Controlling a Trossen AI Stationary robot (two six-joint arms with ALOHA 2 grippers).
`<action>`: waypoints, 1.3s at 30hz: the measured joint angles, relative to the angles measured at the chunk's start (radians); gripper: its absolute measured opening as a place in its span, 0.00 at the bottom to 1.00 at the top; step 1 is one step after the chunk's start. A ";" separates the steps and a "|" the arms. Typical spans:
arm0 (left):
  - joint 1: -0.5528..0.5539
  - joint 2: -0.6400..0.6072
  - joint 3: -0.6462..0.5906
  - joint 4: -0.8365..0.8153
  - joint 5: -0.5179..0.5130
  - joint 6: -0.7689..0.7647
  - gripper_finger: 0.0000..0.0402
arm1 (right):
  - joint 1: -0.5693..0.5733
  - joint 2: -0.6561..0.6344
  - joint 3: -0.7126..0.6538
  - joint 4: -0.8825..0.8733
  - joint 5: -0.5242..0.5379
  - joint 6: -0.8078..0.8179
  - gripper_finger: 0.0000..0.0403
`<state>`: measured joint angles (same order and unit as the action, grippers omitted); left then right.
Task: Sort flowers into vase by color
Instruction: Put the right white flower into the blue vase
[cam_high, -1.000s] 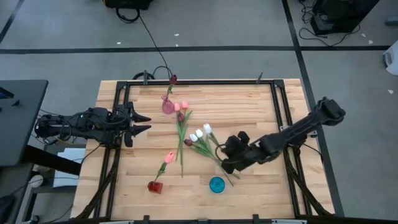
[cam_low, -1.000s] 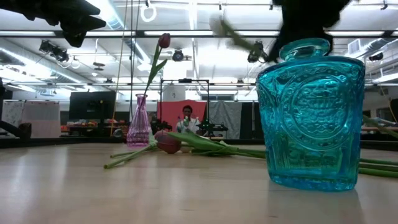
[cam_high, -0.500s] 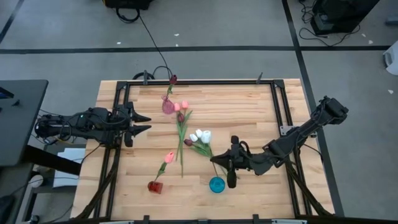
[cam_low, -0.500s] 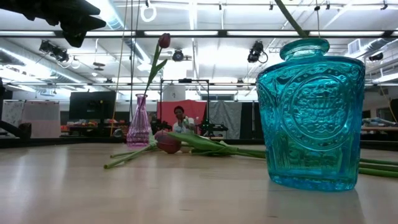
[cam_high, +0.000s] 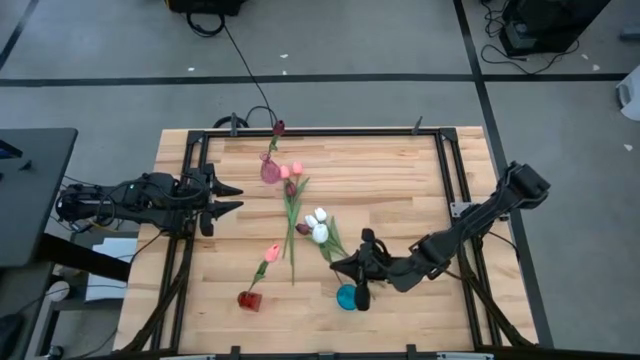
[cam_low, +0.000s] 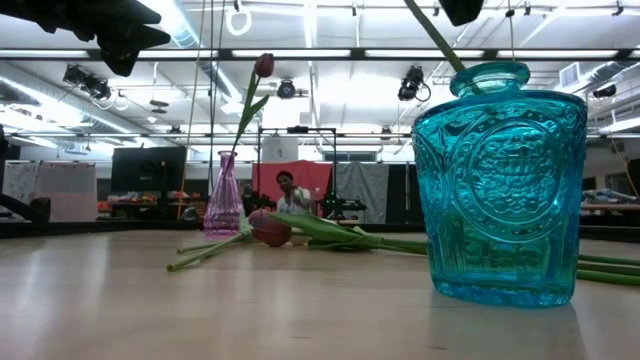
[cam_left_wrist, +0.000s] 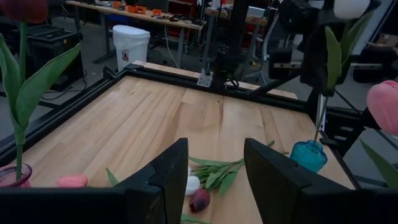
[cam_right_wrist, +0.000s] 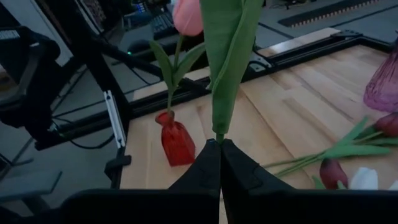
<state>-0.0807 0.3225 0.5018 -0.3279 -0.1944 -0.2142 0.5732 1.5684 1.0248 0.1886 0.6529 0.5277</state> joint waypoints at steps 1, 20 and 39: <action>0.000 0.000 0.000 0.000 0.000 0.000 0.41 | 0.000 0.002 0.000 -0.002 -0.001 0.003 0.02; 0.000 0.000 0.000 0.000 0.000 0.000 0.41 | 0.102 -0.025 0.000 -0.289 -0.060 0.102 0.18; 0.000 0.000 0.000 0.000 0.000 0.000 0.41 | 0.114 -0.133 0.000 -0.643 -0.147 0.437 0.36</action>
<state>-0.0807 0.3223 0.5017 -0.3279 -0.1945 -0.2146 0.6872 1.4349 1.0252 -0.4540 0.5056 0.9651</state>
